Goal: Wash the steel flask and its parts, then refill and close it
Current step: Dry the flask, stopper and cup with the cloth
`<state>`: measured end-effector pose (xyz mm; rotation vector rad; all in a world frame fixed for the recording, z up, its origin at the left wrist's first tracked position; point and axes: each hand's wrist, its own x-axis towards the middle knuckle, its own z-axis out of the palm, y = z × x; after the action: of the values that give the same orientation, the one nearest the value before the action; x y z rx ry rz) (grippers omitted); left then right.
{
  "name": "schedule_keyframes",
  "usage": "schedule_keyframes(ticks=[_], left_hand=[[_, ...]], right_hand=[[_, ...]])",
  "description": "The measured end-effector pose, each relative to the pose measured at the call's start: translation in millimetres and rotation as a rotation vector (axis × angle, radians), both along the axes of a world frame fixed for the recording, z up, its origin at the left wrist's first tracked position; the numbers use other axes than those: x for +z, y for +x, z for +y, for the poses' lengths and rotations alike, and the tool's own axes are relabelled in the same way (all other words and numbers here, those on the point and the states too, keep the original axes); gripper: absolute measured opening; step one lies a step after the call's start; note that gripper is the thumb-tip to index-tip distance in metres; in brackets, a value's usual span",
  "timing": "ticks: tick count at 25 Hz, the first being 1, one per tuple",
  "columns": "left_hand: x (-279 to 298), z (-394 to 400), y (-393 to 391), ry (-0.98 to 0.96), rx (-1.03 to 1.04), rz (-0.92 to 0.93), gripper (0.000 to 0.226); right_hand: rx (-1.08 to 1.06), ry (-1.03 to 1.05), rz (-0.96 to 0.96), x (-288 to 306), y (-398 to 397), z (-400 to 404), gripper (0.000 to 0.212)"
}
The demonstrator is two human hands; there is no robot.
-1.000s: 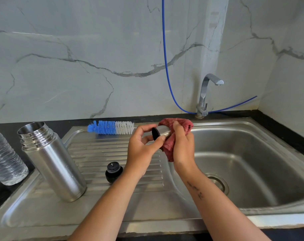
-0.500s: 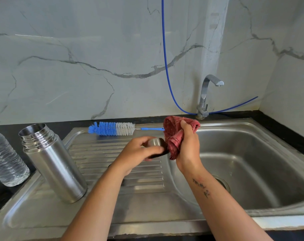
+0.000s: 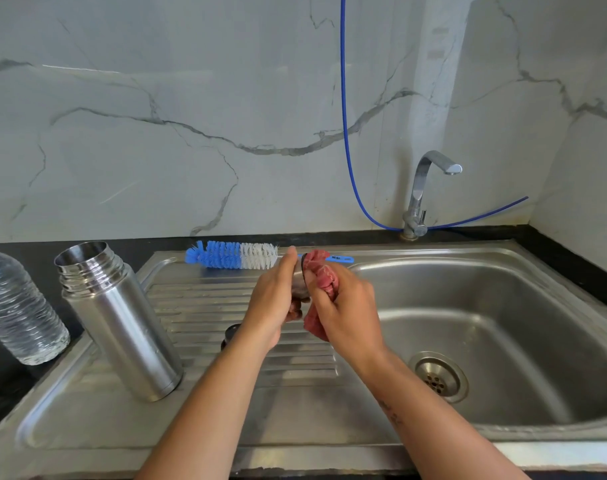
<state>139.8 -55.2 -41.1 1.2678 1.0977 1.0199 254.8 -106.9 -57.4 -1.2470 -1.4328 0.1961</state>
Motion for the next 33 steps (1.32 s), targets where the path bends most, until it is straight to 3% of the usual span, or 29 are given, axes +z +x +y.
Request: schedule_keyframes(ticks=[3, 6, 10, 12, 15, 17, 18, 21, 23, 26, 28, 30, 31, 33], left_hand=[[-4, 2, -1, 0.127, 0.075, 0.104, 0.062], [-7, -1, 3, 0.342, 0.123, 0.139, 0.055], [-14, -6, 4, 0.468, -0.143, 0.028, 0.039], [-9, -13, 6, 0.371, -0.191, -0.048, 0.051], [10, -21, 5, 0.243, -0.055, 0.174, 0.086], [15, -19, 5, 0.241, -0.029, 0.239, 0.078], [12, -18, 5, 0.306, -0.033, 0.203, 0.07], [-1, -14, 2, 0.696, -0.095, 0.077, 0.036], [-6, -11, 0, 0.797, -0.197, 0.084, 0.036], [-4, -6, -2, 0.495, -0.146, 0.226, 0.072], [-4, -2, -3, 0.318, -0.088, 0.265, 0.08], [-8, -2, 0, 0.545, -0.028, 0.273, 0.059], [-7, -4, 0, 0.718, -0.035, 0.282, 0.047], [-3, -7, -1, 0.917, -0.11, 0.278, 0.039]], right_hand=[[0.135, -0.174, 0.08, 4, 1, -3, 0.039], [0.345, -0.261, 0.297, 22, 2, -11, 0.04], [0.54, -0.303, 0.763, 38, 16, -17, 0.048], [0.501, -0.287, 0.703, 32, 22, -14, 0.035], [0.393, -0.25, 0.422, 21, 21, -8, 0.044], [0.375, -0.219, 0.338, 20, 17, -6, 0.045], [0.38, -0.209, 0.383, 20, 16, -6, 0.045], [0.573, -0.319, 0.865, 27, 21, -6, 0.049], [0.652, -0.371, 1.006, 32, 27, -9, 0.056], [0.467, -0.309, 0.813, 29, 29, -4, 0.042], [0.421, -0.331, 0.683, 26, 23, -5, 0.043], [0.394, -0.331, 0.707, 26, 21, -4, 0.033], [0.443, -0.355, 0.832, 30, 20, -5, 0.024], [0.584, -0.495, 1.091, 31, 27, -5, 0.037]])
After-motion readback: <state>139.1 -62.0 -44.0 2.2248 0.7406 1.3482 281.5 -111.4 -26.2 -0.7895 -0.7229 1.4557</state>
